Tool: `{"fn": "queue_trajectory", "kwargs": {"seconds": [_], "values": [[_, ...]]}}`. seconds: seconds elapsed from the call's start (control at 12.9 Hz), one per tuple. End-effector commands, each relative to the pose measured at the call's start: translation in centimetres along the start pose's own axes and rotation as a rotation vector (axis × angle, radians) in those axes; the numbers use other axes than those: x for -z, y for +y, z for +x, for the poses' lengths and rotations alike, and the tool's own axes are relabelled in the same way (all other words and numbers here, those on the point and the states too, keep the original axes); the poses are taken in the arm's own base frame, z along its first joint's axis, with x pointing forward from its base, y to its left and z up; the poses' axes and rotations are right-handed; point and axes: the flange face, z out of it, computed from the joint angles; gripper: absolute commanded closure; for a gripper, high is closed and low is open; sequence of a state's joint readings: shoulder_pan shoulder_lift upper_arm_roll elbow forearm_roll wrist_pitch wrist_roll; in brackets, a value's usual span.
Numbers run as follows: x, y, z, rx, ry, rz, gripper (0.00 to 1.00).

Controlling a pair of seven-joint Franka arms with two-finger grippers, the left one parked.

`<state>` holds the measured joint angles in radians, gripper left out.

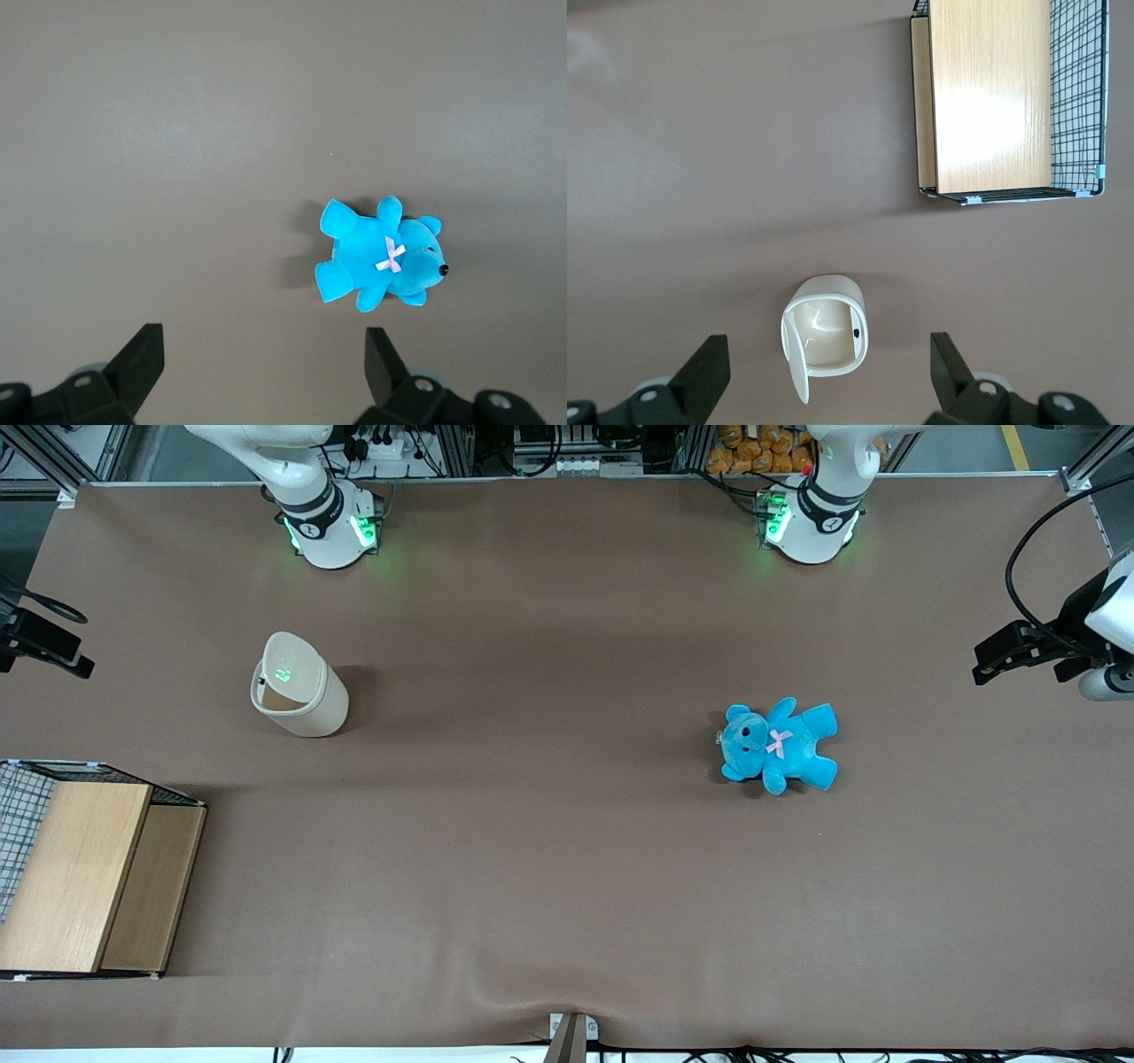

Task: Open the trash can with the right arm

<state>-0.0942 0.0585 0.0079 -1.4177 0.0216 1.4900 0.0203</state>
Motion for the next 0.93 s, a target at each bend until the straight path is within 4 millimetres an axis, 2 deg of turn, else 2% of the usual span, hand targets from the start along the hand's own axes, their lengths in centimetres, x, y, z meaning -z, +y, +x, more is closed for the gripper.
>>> {"fn": "queue_trajectory", "kwargs": {"seconds": [0.0, 0.39, 0.54, 0.85], "values": [[0.7, 0.0, 0.3, 0.010, 0.003, -0.018, 0.00], [0.8, -0.8, 0.1, 0.024, 0.002, -0.018, 0.00], [0.6, 0.6, 0.2, 0.003, -0.003, -0.019, 0.00], [0.4, 0.4, 0.2, 0.005, -0.007, -0.021, 0.00]]}}
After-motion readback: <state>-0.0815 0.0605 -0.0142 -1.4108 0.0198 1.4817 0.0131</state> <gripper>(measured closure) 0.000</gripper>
